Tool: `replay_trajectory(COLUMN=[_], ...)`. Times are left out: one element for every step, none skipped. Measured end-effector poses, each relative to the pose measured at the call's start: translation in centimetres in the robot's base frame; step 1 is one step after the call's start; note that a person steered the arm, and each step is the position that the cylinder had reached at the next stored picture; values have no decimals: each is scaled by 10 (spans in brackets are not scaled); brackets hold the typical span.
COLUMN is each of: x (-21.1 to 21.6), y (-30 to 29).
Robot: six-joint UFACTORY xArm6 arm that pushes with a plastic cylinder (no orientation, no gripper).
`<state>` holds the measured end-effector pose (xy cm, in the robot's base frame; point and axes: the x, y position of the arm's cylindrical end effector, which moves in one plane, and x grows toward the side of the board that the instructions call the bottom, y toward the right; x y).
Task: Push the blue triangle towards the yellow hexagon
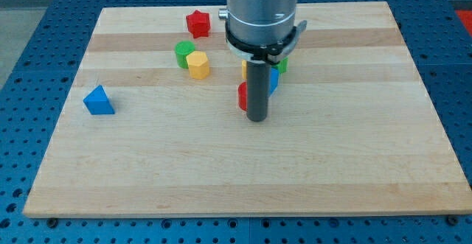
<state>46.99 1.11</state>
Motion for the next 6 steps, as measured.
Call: replay_trajectory(x=[-9, -12, 16, 64, 99, 107], y=[-9, -12, -28, -80, -157, -243])
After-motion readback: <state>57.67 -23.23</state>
